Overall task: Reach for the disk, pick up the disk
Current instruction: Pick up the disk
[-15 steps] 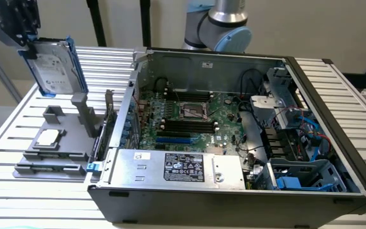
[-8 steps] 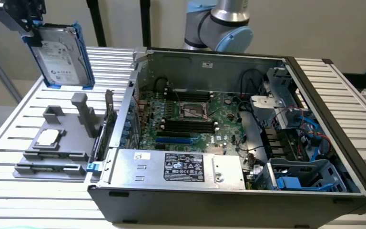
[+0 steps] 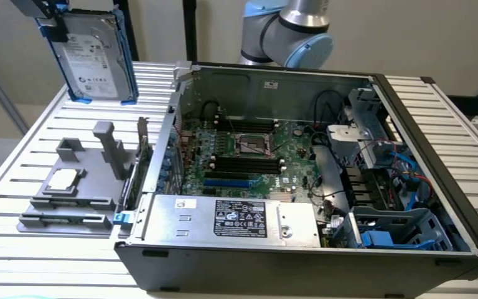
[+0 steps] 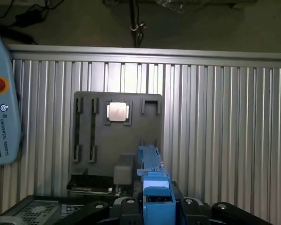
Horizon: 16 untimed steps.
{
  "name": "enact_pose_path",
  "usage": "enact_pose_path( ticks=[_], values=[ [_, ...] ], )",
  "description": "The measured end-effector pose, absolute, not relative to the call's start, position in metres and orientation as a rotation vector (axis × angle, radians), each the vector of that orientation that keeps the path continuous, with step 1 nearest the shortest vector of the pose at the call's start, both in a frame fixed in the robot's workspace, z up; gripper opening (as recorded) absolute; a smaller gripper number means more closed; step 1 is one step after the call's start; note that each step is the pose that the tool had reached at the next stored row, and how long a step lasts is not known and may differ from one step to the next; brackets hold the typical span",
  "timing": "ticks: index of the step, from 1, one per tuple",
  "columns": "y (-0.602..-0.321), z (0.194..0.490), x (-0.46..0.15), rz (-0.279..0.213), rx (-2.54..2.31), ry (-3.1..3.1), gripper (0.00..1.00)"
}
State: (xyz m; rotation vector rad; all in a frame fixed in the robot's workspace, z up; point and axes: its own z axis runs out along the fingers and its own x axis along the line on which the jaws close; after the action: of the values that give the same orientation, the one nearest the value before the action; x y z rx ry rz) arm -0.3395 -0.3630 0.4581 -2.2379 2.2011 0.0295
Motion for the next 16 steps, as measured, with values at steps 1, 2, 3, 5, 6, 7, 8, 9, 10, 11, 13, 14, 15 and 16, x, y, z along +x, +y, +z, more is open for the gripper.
enact_pose_path(
  ticks=[1,2,3,5,6,7,8,9,10,11,13,14,15,16],
  values=[
    [-0.364,0.463,-0.335,0.030,-2.238,2.201,0.33],
    [-0.365,0.467,-0.330,0.030,-2.238,2.201,0.33],
    [-0.367,0.472,-0.326,0.030,-2.238,2.202,0.33],
    [-0.369,0.481,-0.316,0.031,-2.239,2.202,0.33],
    [-0.370,0.486,-0.312,0.031,-2.238,2.202,0.33],
    [-0.372,0.489,-0.307,0.032,-2.239,2.202,0.33],
    [-0.373,0.493,-0.303,0.032,-2.239,2.202,0.33],
    [-0.374,0.496,-0.298,0.033,-2.239,2.202,0.33],
    [-0.375,0.498,-0.294,0.033,-2.239,2.203,0.33],
    [-0.377,0.501,-0.289,0.034,-2.239,2.203,0.33],
    [-0.380,0.503,-0.280,0.034,-2.240,2.203,0.33],
    [-0.381,0.504,-0.276,0.034,-2.240,2.203,0.33],
    [-0.382,0.505,-0.271,0.035,-2.240,2.203,0.33],
    [-0.384,0.506,-0.267,0.035,-2.240,2.203,0.33]
  ],
)
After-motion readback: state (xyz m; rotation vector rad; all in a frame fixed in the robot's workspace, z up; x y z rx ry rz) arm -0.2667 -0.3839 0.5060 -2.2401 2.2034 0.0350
